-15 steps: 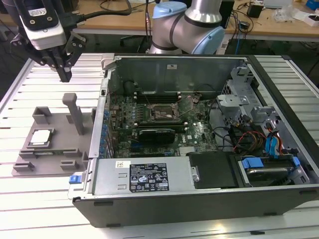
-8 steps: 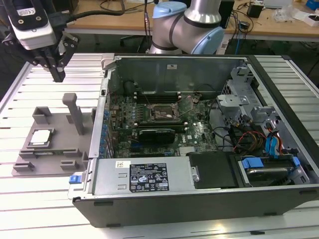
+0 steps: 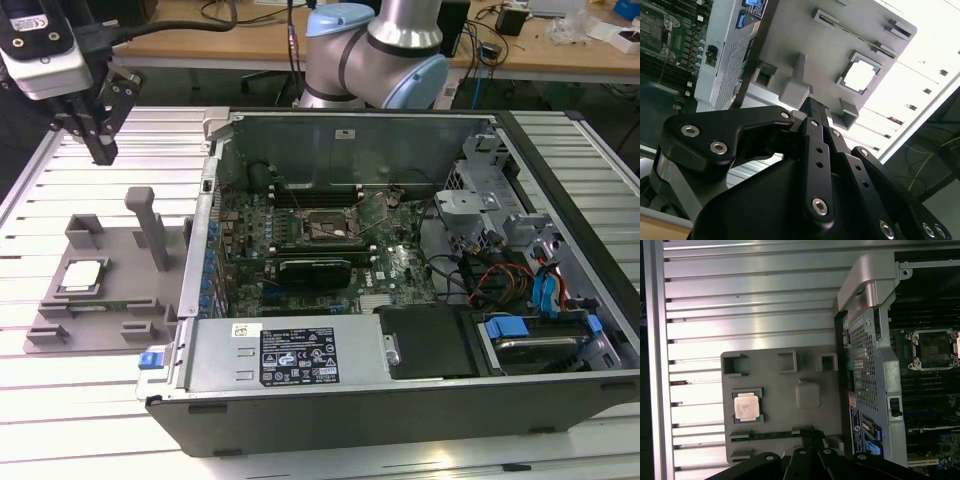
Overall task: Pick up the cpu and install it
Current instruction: 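Reach for the cpu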
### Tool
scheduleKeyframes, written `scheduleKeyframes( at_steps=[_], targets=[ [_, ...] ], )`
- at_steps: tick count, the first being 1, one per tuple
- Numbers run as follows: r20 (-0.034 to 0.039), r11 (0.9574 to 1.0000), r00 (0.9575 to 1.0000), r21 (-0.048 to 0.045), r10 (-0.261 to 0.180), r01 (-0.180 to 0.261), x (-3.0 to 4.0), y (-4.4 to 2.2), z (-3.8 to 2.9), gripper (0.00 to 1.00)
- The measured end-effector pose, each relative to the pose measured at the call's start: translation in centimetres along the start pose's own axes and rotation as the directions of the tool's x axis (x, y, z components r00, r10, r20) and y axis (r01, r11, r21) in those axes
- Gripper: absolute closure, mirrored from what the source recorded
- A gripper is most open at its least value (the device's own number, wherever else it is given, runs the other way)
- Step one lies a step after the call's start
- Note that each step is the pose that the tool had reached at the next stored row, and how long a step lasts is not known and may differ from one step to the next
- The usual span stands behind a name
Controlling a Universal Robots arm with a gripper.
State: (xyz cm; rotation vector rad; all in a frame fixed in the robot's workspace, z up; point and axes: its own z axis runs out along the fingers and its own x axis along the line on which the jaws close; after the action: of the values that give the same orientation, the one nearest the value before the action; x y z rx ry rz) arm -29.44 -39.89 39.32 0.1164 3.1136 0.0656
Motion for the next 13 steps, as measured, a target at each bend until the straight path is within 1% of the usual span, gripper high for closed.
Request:
scheduleKeyframes(
  at_steps=[2, 6, 13],
  targets=[
    [0.0000, 1.0000, 1.0000, 0.0002, 0.000, 0.000, 0.38, -0.03, -0.01, 0.89],
    [0.0001, 1.0000, 1.0000, 0.0005, 0.000, 0.000, 0.77, -0.06, -0.02, 0.89],
    [0.0002, 1.0000, 1.0000, 0.0009, 0.000, 0.000, 1.65, -0.12, -0.03, 0.89]
  ],
)
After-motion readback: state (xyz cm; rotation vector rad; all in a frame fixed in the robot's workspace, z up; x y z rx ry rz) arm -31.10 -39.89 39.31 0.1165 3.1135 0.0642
